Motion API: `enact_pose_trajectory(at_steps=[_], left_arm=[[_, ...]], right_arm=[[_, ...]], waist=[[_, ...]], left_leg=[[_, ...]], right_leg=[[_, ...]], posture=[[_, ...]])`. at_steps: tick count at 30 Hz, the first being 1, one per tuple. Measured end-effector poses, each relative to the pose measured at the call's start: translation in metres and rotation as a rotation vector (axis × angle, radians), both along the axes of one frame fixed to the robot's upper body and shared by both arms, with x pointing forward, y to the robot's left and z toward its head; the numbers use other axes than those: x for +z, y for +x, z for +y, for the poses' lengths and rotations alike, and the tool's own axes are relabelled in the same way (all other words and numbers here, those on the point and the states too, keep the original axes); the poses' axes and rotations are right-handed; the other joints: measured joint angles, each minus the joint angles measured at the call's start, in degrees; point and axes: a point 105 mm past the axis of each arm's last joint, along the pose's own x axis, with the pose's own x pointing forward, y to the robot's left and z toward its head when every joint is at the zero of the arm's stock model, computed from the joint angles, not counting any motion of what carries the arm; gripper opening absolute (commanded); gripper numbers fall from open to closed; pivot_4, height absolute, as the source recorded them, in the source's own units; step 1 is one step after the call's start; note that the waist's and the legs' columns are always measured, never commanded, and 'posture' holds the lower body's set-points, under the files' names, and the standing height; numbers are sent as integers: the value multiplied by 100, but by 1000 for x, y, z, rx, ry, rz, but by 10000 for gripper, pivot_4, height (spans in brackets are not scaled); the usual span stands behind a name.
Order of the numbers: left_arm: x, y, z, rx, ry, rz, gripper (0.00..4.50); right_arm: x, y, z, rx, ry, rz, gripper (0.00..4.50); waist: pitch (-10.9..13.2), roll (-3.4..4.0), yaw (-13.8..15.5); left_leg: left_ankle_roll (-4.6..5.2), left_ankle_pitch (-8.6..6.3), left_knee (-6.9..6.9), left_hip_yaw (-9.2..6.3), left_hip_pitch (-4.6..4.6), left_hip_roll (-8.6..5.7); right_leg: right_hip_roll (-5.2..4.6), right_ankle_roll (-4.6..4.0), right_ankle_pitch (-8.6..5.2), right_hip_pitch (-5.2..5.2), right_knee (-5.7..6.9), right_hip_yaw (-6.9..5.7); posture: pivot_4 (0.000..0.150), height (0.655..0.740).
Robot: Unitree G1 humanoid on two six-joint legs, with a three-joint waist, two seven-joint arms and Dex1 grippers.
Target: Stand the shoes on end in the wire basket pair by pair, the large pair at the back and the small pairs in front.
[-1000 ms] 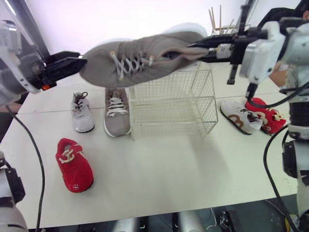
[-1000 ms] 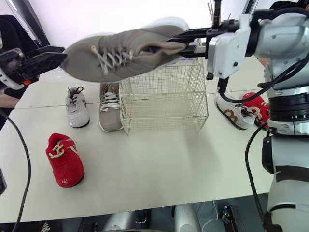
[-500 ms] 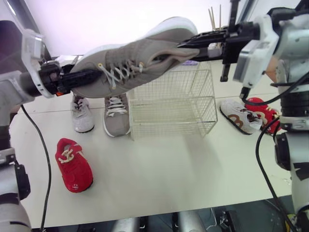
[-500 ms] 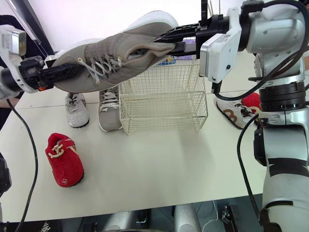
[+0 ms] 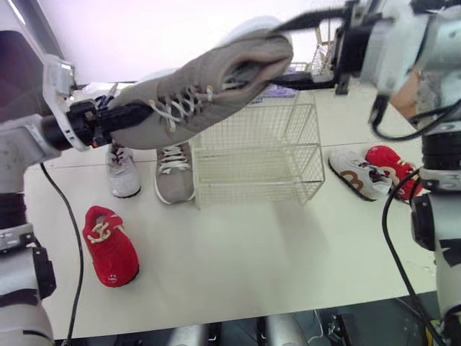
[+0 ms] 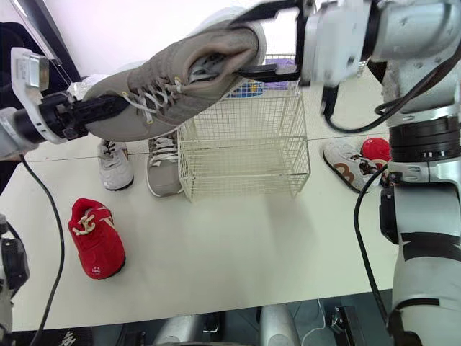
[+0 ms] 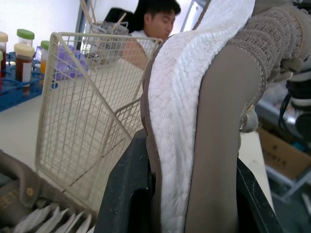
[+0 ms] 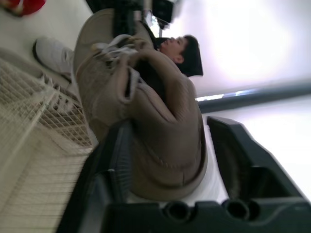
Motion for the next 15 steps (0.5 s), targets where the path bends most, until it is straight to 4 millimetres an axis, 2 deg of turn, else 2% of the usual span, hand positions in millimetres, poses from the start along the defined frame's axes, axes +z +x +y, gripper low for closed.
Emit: enact_pose_trajectory(at_steps=[1,4,6,8,10,13,15], left_arm=[[-1,-1,0,6,-22,6,6356],[2,-6,-2,20,-81,-2,6356],[4,-10,-4,27,-118,-11,6356],[7,-13,-9,23,-147,-23,6356],[9,-16,-17,12,-183,-33,6356],[11,-19,-29,-12,-229,-32,6356],[10,-20,-34,-15,-244,-27,6356]], right_arm=[[4,1,-9,-29,55,87,44551],[8,4,-42,-100,253,347,44551],[-1,7,-60,-123,396,545,44551],[-19,9,-70,-125,508,738,44551],[-44,6,-67,-69,610,922,44551],[-79,8,-42,17,692,1118,44551],[-81,8,-27,55,721,1141,44551]], waist=[[1,-1,3],[0,-4,8],[0,-4,-2],[0,-4,-3],[-3,-8,-12],[-1,-3,-45],[0,-2,-33]], left_leg=[[0,-1,0,0,-1,0],[18,-26,-3,-1,-2,0],[19,-27,-2,0,-1,-1],[19,-27,-4,0,-1,0],[21,-27,-5,-1,2,3],[26,-18,-3,6,1,2],[25,-15,-3,7,-1,2]], right_leg=[[-1,0,0,0,-2,0],[-7,-1,0,6,-11,1],[-10,-1,0,6,-12,1],[-10,-2,-1,6,-12,2],[-7,-2,-1,10,-11,2],[-7,-1,0,0,-1,6],[-4,-1,0,-4,4,6]], posture=[[1500,7400],[1500,7400],[1500,7400],[1500,7400],[1500,7400],[1500,7400],[1500,7400]])
